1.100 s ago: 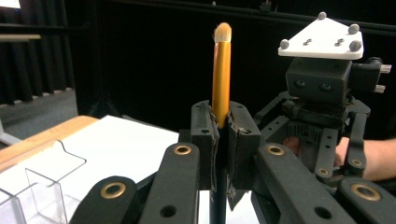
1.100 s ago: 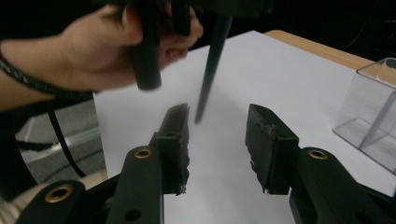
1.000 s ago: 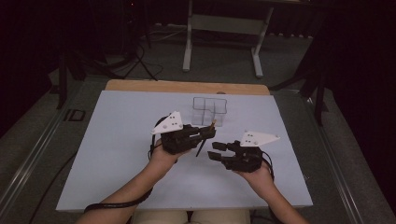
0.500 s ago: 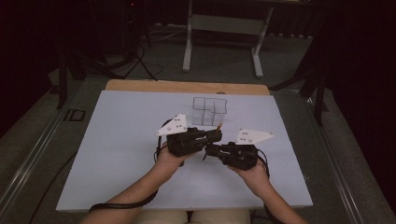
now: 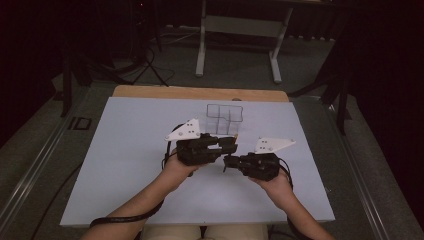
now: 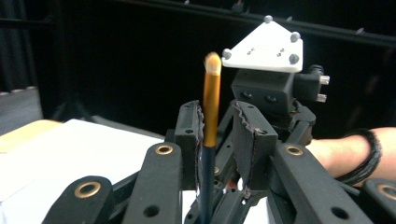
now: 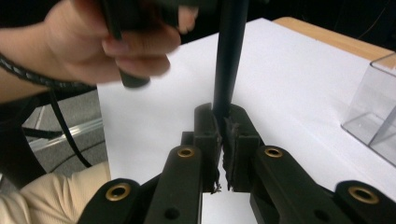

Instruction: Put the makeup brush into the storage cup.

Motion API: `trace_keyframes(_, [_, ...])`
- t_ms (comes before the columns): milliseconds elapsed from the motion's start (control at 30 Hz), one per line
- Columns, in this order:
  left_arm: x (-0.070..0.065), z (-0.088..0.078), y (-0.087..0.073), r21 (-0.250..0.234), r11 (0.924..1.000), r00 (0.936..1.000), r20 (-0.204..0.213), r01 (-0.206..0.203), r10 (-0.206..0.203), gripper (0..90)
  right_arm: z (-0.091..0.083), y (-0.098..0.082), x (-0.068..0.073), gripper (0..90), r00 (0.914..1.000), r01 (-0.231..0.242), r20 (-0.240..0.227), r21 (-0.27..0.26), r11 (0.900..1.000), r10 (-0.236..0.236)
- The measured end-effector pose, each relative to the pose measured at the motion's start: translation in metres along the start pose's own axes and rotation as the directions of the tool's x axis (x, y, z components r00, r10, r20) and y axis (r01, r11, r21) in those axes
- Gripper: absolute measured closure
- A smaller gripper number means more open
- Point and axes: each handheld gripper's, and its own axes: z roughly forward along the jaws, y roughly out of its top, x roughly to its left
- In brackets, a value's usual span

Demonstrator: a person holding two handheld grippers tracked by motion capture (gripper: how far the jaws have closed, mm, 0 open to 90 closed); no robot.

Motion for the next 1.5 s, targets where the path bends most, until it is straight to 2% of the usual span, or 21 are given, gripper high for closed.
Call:
trace_keyframes(67, [0.0,-0.001,0.002,0.015,0.9999,1.0,-0.008,-0.002,0.003,73.6,-0.001,-0.001,-0.001,84.9,1.0,0.007,0.003,0.016,1.0,-0.007])
trace_keyframes(200, [0.0,0.001,0.004,0.04,0.9992,1.0,0.004,0.003,-0.003,74.9,0.0,-0.004,-0.001,84.9,0.9997,0.024,0.005,0.043,0.999,-0.025])
trace_keyframes(433, [0.001,0.006,0.003,0.087,0.996,0.9995,-0.022,0.023,-0.022,77.8,0.004,-0.005,-0.002,84.9,0.9984,0.051,0.02,0.088,0.995,-0.053])
trace_keyframes(567, [0.002,0.008,0.004,0.101,0.9942,0.999,-0.032,0.036,-0.033,83.0,0.005,-0.005,-0.002,84.9,0.998,0.057,0.022,0.099,0.993,-0.059])
trace_keyframes(700, [0.003,0.008,0.003,0.111,0.9935,0.9983,-0.055,0.024,-0.018,84.9,0.005,-0.007,-0.004,84.8,0.9984,0.049,0.021,0.101,0.994,-0.052])
trace_keyframes(867, [0.004,0.007,0.001,0.123,0.9922,0.9984,-0.055,0.02,-0.013,85.4,0.005,-0.009,-0.004,84.6,0.9984,0.049,0.024,0.111,0.993,-0.052])
trace_keyframes(933, [0.001,0.007,0.001,0.126,0.9921,0.9977,-0.068,-0.001,0.009,85.5,0.006,-0.01,-0.005,84.2,0.9981,0.05,0.028,0.11,0.993,-0.054])
trace_keyframes(1033, [-0.002,0.007,0.002,0.132,0.9907,0.9942,-0.097,-0.033,0.046,85.6,0.005,-0.01,-0.004,77.6,0.9985,0.042,0.03,0.088,0.995,-0.045])
trace_keyframes(1133, [-0.001,0.003,0.004,0.118,0.9924,0.9916,-0.12,-0.034,0.048,85.6,0.001,-0.007,-0.003,72.3,0.9987,0.04,0.03,0.056,0.998,-0.042])
trace_keyframes(1167, [0.0,0.0,0.005,0.111,0.9936,0.9921,-0.12,-0.023,0.036,85.6,-0.001,-0.006,-0.002,71.9,0.9986,0.041,0.032,0.05,0.998,-0.043])
trace_keyframes(1233, [0.001,-0.004,0.008,0.109,0.9938,0.9877,-0.151,-0.022,0.038,85.6,-0.006,-0.005,-0.002,69.3,0.9985,0.039,0.036,0.026,0.999,-0.04])
trace_keyframes(1300, [0.003,-0.01,0.01,0.093,0.9956,0.9862,-0.163,-0.014,0.029,85.6,-0.011,-0.005,-0.003,63.2,0.9983,0.036,0.046,-0.001,0.999,-0.036])
trace_keyframes(1500, [0.006,-0.022,0.013,0.084,0.9963,0.9789,-0.201,-0.019,0.036,85.6,-0.026,-0.008,-0.008,46.3,0.9972,0.012,0.074,-0.071,0.997,-0.007])
